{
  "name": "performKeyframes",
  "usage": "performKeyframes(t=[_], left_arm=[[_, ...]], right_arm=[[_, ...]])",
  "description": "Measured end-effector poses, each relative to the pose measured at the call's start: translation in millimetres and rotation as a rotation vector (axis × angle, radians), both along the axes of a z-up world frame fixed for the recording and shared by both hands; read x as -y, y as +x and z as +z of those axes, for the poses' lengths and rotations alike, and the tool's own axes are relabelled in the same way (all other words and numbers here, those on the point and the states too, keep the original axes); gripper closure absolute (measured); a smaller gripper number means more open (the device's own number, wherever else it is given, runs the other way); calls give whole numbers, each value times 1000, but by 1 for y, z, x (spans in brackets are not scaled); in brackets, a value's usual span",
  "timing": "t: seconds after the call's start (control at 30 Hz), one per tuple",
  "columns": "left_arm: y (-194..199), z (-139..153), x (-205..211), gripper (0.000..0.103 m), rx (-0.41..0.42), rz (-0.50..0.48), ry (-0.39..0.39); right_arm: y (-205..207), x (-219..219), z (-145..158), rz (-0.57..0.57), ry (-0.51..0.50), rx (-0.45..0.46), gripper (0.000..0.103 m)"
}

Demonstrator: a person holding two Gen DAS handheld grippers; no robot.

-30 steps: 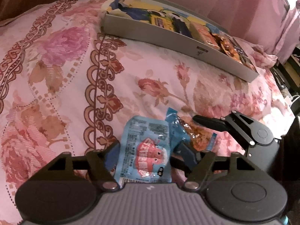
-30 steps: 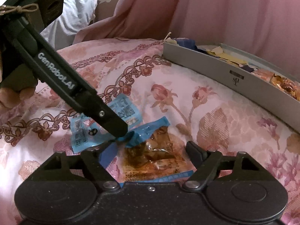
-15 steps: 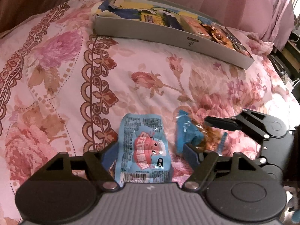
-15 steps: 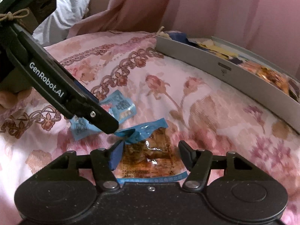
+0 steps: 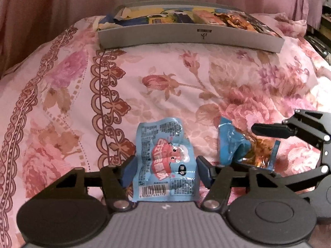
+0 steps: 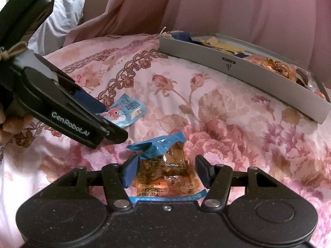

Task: Organize snacks
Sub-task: 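Grasp the blue candy packet with the left gripper while the right grasps the brown packet, then lift and carry the blue packet with the left tool while the right carries the brown packet to the tray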

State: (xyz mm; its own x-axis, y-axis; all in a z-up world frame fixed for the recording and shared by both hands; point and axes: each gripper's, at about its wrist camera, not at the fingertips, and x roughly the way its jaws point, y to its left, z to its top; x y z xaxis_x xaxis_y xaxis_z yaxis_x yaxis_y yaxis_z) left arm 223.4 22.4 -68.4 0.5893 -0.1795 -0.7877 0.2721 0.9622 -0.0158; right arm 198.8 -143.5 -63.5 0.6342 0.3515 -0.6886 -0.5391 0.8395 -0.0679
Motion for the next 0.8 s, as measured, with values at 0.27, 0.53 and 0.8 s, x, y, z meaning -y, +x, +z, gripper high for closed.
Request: performKeyframes(t=[0.27,0.53,0.8], left_arm=[[-6,1,2,39,-24,15,-22],[-11,1,6,40,-19,37,-9],[-16,0,6,42,8,88,-35]], right_arm=[[3,1,-2,-5,26,-13,39],[9,9,-7,-15,93,-53,34],[-2,5,-4,-3,88,-11,52]])
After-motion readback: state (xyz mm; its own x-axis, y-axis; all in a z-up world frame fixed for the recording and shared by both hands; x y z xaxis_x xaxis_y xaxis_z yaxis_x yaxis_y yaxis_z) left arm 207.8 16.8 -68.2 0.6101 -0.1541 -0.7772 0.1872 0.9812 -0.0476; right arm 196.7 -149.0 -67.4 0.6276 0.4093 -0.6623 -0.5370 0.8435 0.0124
